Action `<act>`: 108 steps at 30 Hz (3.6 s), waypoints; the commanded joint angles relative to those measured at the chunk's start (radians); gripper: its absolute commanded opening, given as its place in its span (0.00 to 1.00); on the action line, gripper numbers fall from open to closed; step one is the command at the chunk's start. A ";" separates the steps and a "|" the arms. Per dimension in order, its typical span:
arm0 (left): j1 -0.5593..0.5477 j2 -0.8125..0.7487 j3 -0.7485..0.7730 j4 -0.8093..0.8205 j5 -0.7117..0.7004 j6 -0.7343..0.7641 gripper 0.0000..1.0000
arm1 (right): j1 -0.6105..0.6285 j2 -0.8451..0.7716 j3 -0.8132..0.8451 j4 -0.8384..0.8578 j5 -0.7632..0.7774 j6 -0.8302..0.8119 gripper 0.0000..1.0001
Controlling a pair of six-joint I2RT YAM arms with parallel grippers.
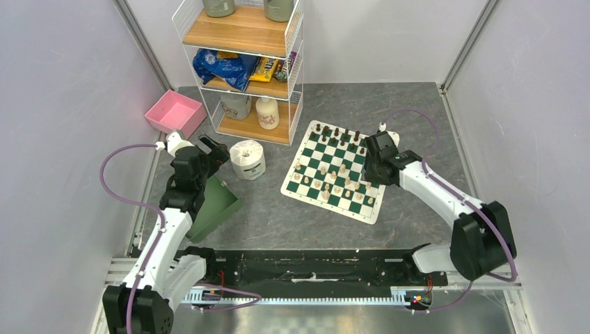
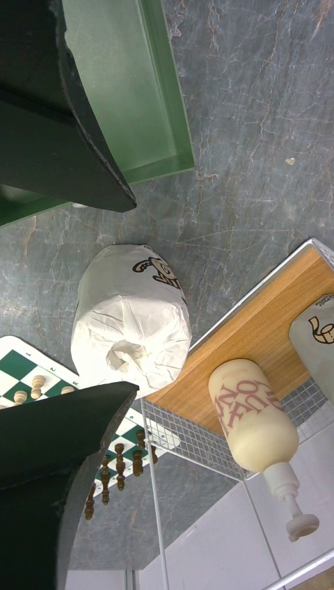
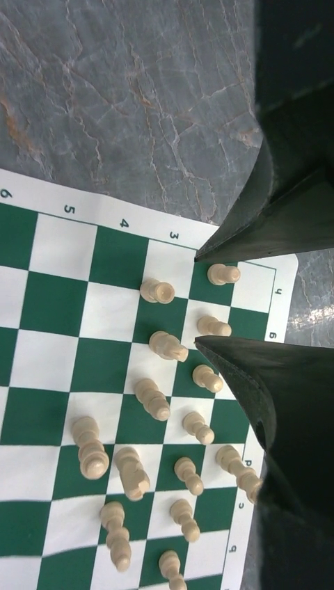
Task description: Set up the chess pieces on the board
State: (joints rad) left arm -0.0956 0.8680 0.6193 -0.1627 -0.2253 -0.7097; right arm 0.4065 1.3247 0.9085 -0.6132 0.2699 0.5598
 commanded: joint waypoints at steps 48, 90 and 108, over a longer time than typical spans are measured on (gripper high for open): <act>0.016 -0.018 0.006 0.017 -0.005 -0.011 1.00 | -0.066 0.253 0.076 0.070 -0.079 -0.078 0.27; 0.017 -0.004 0.001 0.049 0.036 -0.039 1.00 | 0.057 -0.100 -0.094 -0.161 -0.131 0.009 0.22; 0.017 -0.007 0.009 0.043 0.032 -0.034 1.00 | 0.109 0.007 -0.138 -0.046 -0.067 0.051 0.23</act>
State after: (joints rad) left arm -0.0845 0.8642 0.6147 -0.1547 -0.1986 -0.7216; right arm 0.5133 1.3231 0.7765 -0.7120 0.1894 0.5919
